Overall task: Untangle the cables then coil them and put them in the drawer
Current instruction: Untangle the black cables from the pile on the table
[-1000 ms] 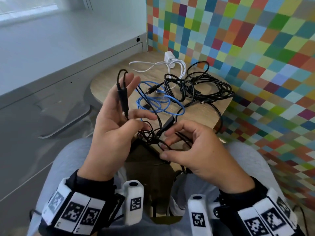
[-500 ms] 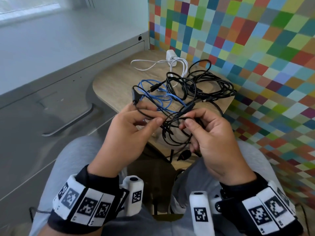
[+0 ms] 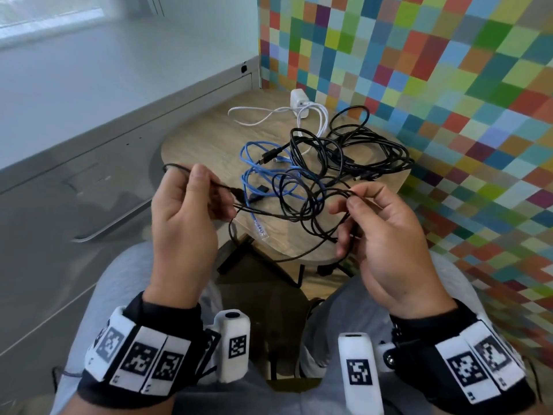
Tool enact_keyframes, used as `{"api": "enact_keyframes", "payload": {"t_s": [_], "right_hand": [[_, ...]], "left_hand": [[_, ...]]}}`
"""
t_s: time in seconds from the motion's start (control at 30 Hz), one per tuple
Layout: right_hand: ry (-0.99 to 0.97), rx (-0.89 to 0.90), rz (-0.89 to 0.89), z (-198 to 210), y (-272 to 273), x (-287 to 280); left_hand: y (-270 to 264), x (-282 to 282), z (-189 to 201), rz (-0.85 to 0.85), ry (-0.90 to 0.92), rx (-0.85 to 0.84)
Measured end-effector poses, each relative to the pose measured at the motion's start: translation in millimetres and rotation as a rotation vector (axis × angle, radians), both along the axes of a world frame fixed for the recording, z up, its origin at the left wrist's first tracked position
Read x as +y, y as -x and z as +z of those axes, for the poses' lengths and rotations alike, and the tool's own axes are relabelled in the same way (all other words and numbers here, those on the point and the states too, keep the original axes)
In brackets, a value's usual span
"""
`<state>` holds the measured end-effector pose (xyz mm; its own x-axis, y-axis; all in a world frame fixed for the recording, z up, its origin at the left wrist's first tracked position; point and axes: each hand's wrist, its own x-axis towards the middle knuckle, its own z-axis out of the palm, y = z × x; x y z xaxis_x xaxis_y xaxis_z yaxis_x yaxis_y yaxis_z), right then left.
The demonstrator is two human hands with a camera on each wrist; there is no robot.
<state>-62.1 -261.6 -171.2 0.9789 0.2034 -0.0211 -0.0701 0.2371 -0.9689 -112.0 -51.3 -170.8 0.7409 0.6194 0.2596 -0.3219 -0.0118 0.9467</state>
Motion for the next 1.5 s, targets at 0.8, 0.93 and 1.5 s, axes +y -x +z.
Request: {"api": "enact_keyframes", "payload": {"t_s": [0.8, 0.93, 1.5], "right_hand": [[-0.082, -0.128, 0.132, -2, 12, 8], [-0.064, -0.155, 0.161, -2, 13, 8], [-0.025, -0.118, 0.119, -1, 15, 10]], "left_hand": [[15, -40, 3, -0.149, -0.665, 0.155], [14, -43, 0, -0.067, -0.752, 0.221], [9, -38, -8, 0.068, -0.751, 0.147]]}}
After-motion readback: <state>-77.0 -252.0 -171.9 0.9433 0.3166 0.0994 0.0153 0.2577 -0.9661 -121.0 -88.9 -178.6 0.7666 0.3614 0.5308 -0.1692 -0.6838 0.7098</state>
